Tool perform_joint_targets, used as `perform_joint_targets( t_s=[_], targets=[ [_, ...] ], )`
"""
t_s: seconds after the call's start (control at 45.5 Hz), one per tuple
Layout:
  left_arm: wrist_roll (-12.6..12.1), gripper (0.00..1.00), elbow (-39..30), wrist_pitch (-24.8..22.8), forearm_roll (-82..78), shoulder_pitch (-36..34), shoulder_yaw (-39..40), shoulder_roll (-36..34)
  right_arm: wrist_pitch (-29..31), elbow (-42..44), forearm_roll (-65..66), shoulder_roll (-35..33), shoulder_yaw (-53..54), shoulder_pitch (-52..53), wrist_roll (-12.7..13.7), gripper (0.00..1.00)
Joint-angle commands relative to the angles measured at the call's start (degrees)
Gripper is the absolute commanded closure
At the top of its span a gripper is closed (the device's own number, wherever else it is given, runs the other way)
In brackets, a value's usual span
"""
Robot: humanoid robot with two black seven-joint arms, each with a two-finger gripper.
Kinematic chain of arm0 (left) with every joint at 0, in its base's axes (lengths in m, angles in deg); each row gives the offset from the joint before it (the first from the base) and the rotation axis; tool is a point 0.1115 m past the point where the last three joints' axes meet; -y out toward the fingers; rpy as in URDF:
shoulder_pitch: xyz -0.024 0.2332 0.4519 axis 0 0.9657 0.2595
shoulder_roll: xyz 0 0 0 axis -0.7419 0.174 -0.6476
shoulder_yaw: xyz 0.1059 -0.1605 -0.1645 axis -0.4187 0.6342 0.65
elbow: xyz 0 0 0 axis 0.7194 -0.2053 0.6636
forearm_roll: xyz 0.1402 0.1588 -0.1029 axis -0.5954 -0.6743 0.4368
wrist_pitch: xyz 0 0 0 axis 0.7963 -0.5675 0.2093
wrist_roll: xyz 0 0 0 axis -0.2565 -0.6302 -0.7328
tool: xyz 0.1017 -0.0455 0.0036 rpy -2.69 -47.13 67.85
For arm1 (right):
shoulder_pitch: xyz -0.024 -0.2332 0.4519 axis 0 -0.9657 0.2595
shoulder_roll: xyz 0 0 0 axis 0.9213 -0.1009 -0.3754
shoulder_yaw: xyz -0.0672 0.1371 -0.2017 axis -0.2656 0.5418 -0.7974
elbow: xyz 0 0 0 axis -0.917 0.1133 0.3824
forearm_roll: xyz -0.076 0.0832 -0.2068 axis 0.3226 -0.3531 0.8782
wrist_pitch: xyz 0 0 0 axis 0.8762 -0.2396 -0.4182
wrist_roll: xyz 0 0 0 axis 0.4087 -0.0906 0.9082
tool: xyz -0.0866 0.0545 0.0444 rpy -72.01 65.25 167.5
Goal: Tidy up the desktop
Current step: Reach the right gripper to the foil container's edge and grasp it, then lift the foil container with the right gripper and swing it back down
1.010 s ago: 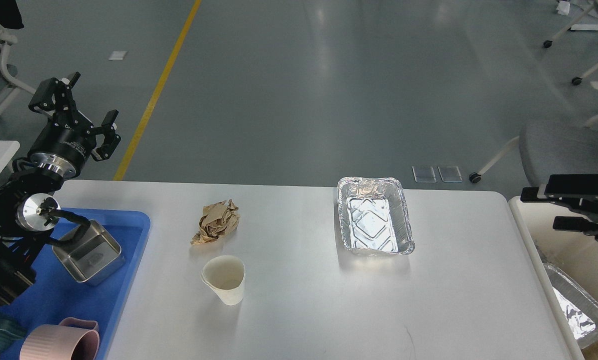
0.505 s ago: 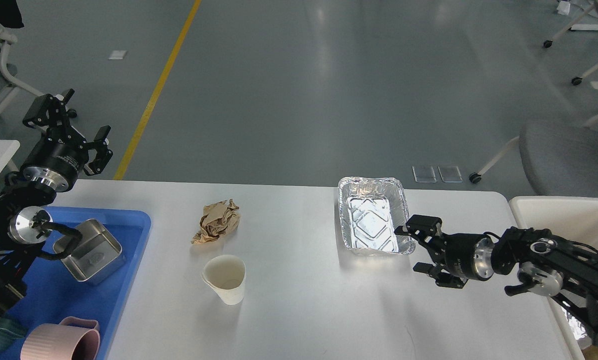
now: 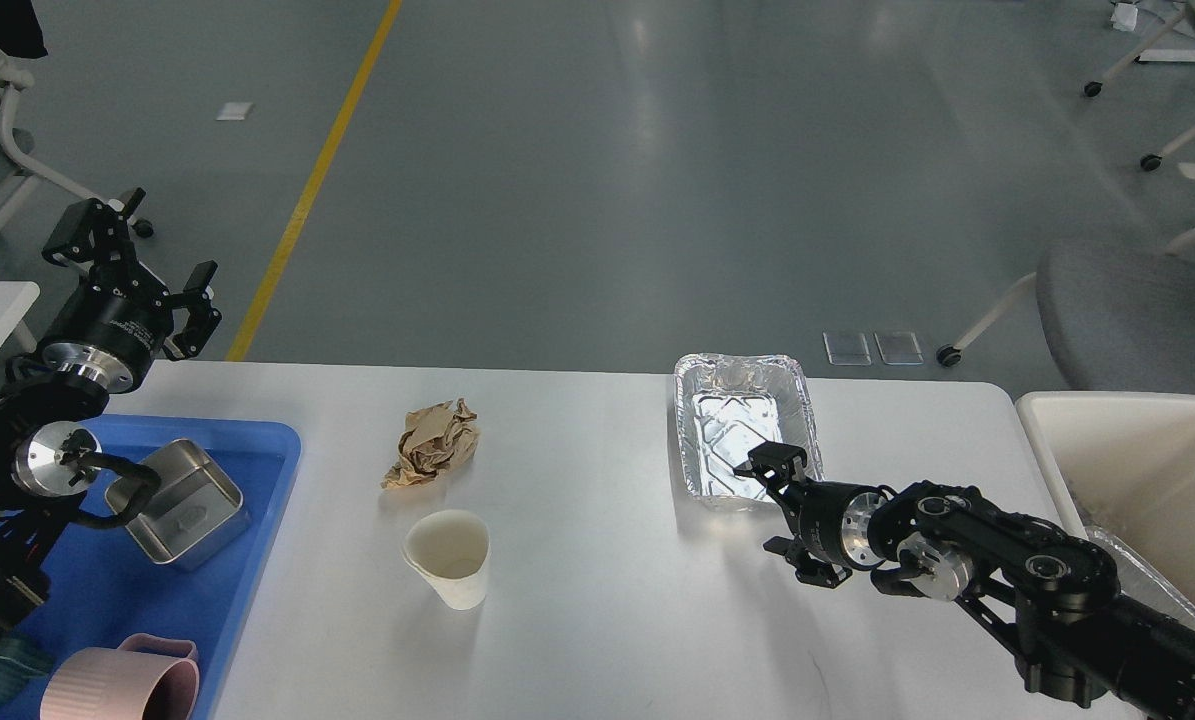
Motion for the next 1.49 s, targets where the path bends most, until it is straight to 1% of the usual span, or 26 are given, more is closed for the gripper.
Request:
perform_joint_targets(
  t_s=[0.0,0.044,0.066,0.088,0.154,0.176,0.22,0.329,0.373,0.417,0.571,0.681,0.769,0.835,1.032,1.098,1.164,1.208,1.252,1.296,1.318,1.472],
  targets=[
    [0.0,0.03,0.0,-0.1,0.0,0.0,0.0,0.0,-1.9,4.3,0.4,1.3,0.1,1.6,-0.6,0.08],
    [0.0,0.03,0.1,-0.1,0.0,0.0,0.0,0.0,-1.9,5.4,0.5,1.4,0.2,1.7,-0.9,0.14],
    [0.0,0.03,0.0,-0.1,0.0,0.0,0.0,0.0,-1.9,5.8,0.6,1.3,0.1,1.7,-1.2,0.19],
    [0.0,0.03,0.0,-0.1,0.0,0.0,0.0,0.0,-1.9,5.8,0.8,1.2,0.0,1.7,-1.8,0.24],
    [0.0,0.03,0.1,-0.1,-0.1,0.0,-0.1,0.0,-1.8,5.7,2.6,1.1,-0.1,1.7,-4.8,0.33],
    [0.0,0.03,0.0,-0.2,-0.1,0.0,-0.1,0.0,-1.8,5.7,3.6,1.1,-0.1,1.7,-5.5,0.35],
    [0.1,0.03,0.1,-0.2,-0.1,0.1,-0.2,0.0,-1.8,5.4,5.1,1.2,-0.1,1.5,-5.8,0.36],
    [0.1,0.03,0.1,-0.2,-0.1,0.1,-0.2,0.0,-1.8,5.8,5.6,1.7,-0.1,1.9,-5.7,0.36],
    [0.2,0.03,0.1,-0.2,-0.1,0.1,-0.2,0.0,-1.9,5.8,5.5,2.1,-0.1,1.9,-5.1,0.36],
    [0.2,0.03,0.1,-0.2,-0.1,0.1,-0.2,-0.1,-1.9,5.8,5.5,3.1,-0.1,1.8,-4.6,0.36],
    [0.3,0.03,0.1,-0.2,-0.1,0.1,-0.2,-0.1,-2.1,6.5,5.6,5.9,-0.1,1.5,-4.0,0.36],
    [0.4,0.03,0.1,-0.2,-0.2,0.1,-0.1,-0.1,-2.3,8.0,5.6,6.1,-0.1,1.5,-2.9,0.41],
    [0.4,0.03,0.1,-0.2,-0.3,0.1,-0.2,-0.2,-2.3,11.1,5.5,7.0,0.3,1.7,-2.9,0.50],
    [0.4,0.03,0.1,-0.2,-0.3,0.1,-0.1,-0.2,-2.2,12.9,5.3,7.8,0.4,1.9,-2.9,0.54],
    [0.4,0.03,0.1,-0.2,-0.3,0.2,-0.2,-0.3,-1.9,13.8,5.1,7.6,0.6,2.8,-2.9,0.55],
    [0.4,0.03,0.1,-0.2,-0.4,0.2,-0.2,-0.3,-1.9,13.8,5.1,7.6,0.6,2.8,-2.9,0.59],
    [0.4,0.03,0.1,-0.2,-0.4,0.3,-0.2,-0.3,-1.7,13.8,5.1,7.6,0.6,2.7,-2.8,0.66],
    [0.4,0.03,0.1,-0.3,-0.4,0.3,-0.2,-0.3,-1.6,13.8,5.1,7.5,0.6,2.7,-2.9,0.73],
    [0.4,0.03,0.1,-0.3,-0.4,0.5,-0.2,-0.3,-1.4,13.8,5.1,7.5,0.6,2.6,-2.9,0.84],
    [0.4,0.03,0.1,-0.3,-0.4,0.7,-0.1,-0.3,-1.2,13.8,5.1,7.5,0.6,2.6,-2.9,0.97],
    [0.4,0.03,0.1,-0.3,-0.4,0.7,-0.1,-0.3,-1.2,13.8,5.1,7.5,0.6,2.6,-2.9,1.00],
    [0.5,0.03,0.1,-0.3,-0.4,1.1,-0.2,-0.3,-0.4,13.3,5.1,7.4,0.6,2.4,-2.9,1.00]
  ],
)
